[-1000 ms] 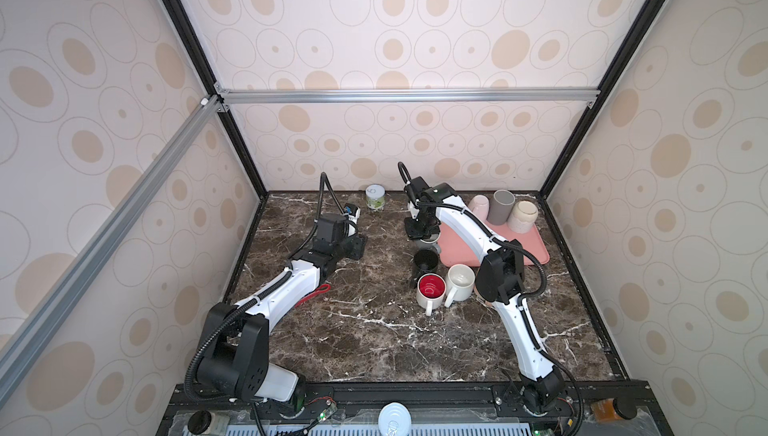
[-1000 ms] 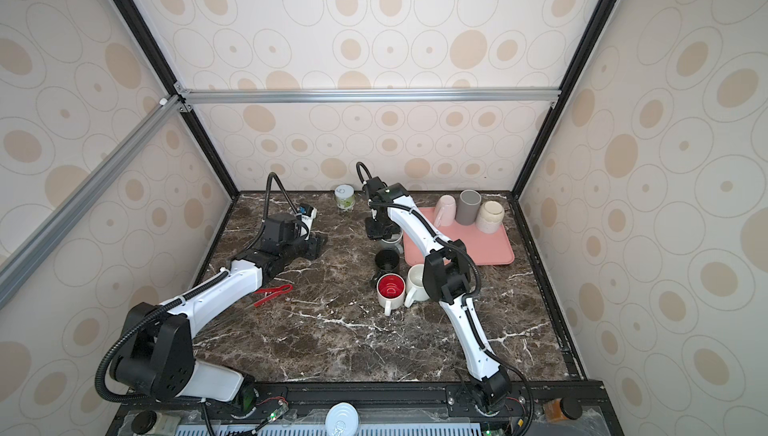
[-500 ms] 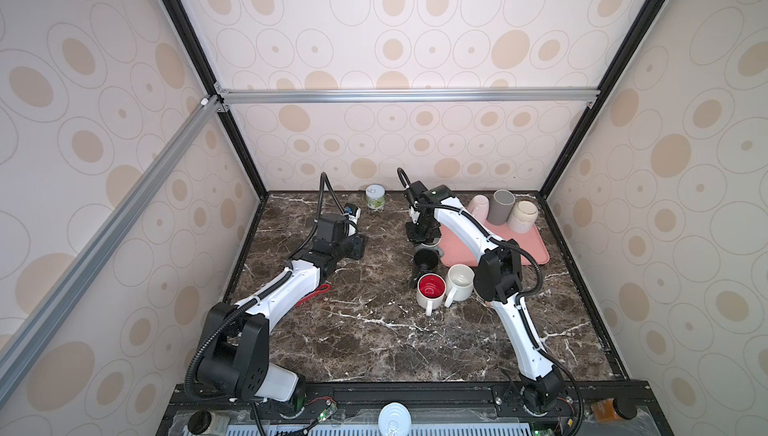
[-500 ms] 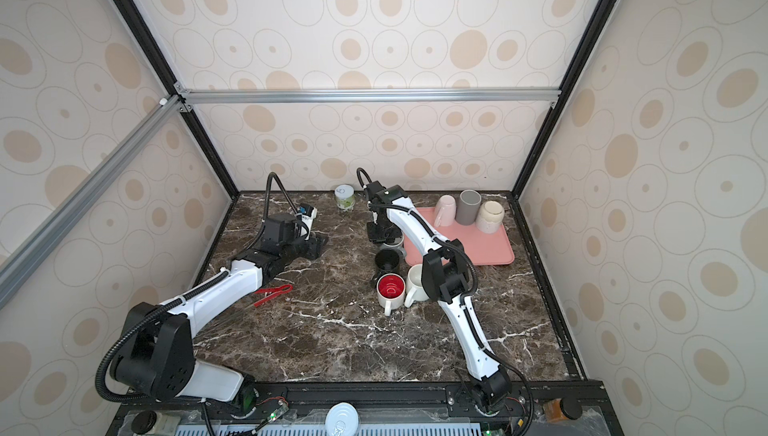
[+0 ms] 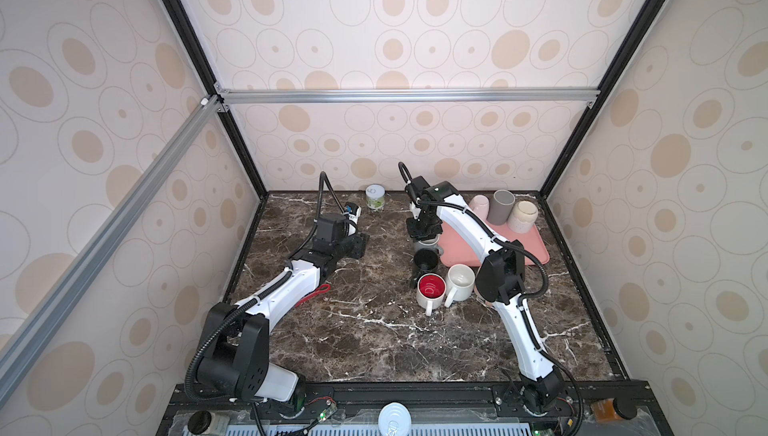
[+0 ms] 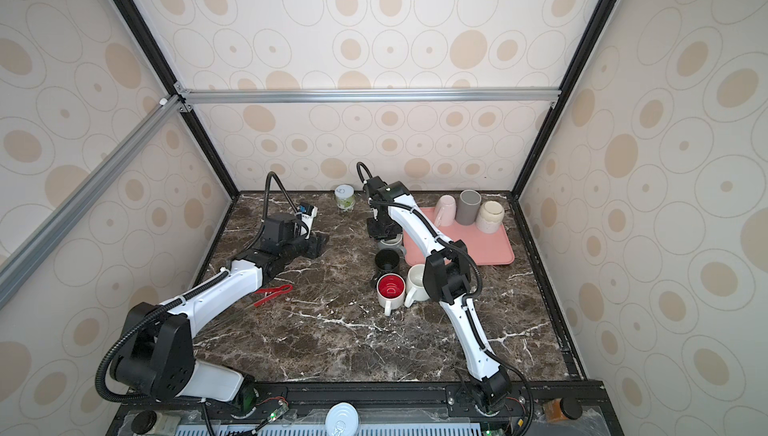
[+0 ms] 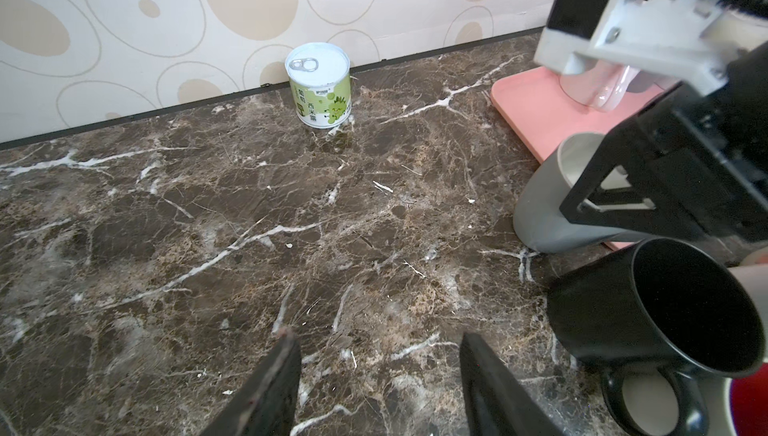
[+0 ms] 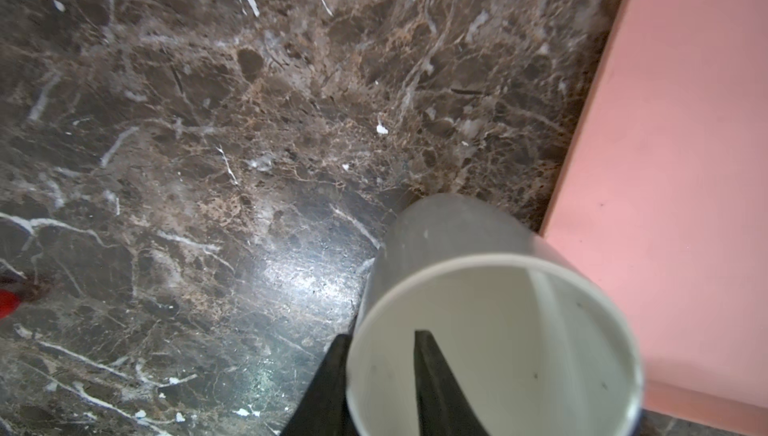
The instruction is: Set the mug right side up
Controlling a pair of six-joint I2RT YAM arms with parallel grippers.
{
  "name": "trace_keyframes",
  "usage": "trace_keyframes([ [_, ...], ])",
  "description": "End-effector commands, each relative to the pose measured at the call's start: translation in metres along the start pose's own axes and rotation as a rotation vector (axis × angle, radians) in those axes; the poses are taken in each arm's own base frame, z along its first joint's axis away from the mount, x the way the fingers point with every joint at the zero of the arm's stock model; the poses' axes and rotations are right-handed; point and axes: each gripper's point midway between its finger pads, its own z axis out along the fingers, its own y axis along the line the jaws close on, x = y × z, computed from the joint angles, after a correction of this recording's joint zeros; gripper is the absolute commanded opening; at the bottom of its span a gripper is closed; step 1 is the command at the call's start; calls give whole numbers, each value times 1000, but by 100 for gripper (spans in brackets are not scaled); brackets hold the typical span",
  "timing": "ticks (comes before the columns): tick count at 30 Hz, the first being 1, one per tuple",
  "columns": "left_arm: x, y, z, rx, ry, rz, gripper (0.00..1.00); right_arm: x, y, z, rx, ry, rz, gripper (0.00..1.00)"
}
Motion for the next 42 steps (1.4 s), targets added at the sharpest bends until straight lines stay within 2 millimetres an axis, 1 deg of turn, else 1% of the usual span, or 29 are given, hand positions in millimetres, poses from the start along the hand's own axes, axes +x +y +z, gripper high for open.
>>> trace_keyframes([
  [1,-12,-1,-6,16,-45,13,62,-14,3,-56,-4,-118,-17,30],
  [5,-15,-5,-6,37,-54,3,62,-14,4,-76,-10,-155,-15,30],
  [7,-19,-8,-4,56,-60,-9,62,-10,4,-85,-7,-162,-14,30],
  [9,-22,-12,-3,79,-65,-24,62,-6,-1,-93,14,-174,-12,30],
  [12,-28,-18,0,112,-71,-44,62,3,-11,-101,53,-196,1,30],
  [13,-30,-21,0,123,-74,-49,62,8,-16,-100,70,-194,9,30],
  [15,-34,-27,2,137,-73,-47,62,14,-22,-105,87,-212,25,30],
  [20,-51,-49,6,159,-81,-8,62,30,-45,-112,158,-270,73,30],
  [25,-67,-81,19,188,-88,49,62,45,-70,-104,200,-285,142,31],
  [31,-86,-116,41,216,-91,79,62,55,-86,-91,226,-307,190,31],
  [33,-88,-123,50,226,-87,75,62,58,-93,-87,244,-315,214,31],
  [38,-86,-136,81,230,-37,87,62,69,-112,-72,290,-309,284,34],
  [42,-86,-141,102,216,-27,105,61,69,-126,-62,314,-316,325,37],
])
